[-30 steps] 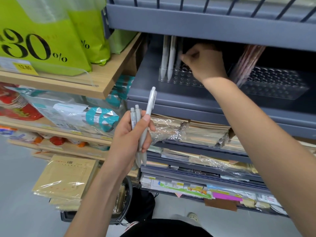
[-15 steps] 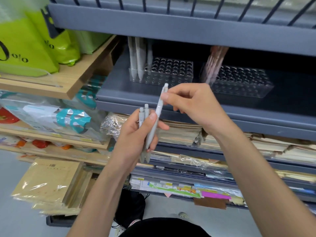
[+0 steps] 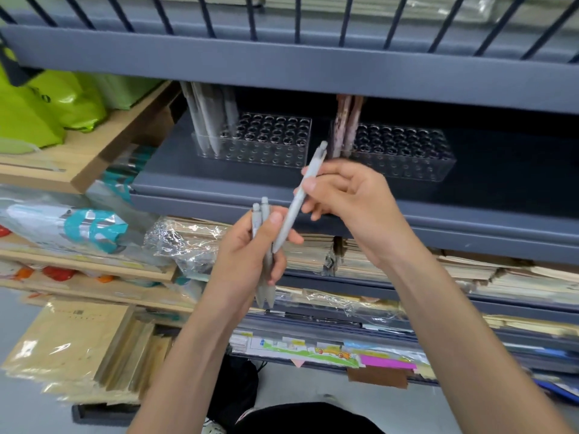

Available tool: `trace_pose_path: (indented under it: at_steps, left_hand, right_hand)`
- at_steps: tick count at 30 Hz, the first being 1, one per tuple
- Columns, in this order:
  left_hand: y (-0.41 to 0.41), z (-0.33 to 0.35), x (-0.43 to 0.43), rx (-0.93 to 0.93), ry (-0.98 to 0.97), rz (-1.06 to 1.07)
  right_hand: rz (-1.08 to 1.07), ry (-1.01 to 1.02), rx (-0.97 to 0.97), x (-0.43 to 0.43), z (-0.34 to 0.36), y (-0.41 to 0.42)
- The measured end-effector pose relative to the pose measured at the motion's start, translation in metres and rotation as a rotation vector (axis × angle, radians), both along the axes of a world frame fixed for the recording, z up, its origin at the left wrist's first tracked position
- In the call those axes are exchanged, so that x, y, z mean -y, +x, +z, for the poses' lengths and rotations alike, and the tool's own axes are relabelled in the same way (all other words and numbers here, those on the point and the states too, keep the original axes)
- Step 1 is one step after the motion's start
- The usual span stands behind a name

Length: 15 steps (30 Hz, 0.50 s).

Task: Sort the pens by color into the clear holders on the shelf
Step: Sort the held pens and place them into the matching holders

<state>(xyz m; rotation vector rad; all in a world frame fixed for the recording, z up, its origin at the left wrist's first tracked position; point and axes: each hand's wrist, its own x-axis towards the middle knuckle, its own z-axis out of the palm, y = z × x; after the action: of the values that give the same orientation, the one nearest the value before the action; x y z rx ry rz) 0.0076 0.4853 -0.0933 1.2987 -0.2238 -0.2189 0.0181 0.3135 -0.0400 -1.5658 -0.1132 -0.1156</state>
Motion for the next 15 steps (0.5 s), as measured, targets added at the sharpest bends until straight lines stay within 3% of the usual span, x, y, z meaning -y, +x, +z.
trace_pose_path:
  at_steps: [6, 15]
  left_hand:
    - [0.003, 0.005, -0.020, -0.144, -0.081, 0.205]
    - [0.006, 0.003, -0.056, -0.161, -0.066, 0.212]
  right_hand:
    - [-0.084, 0.098, 0.161, -0.017, 0.016, 0.032]
    - [-0.387, -0.048, 0.226, -0.071, 0.020, 0.103]
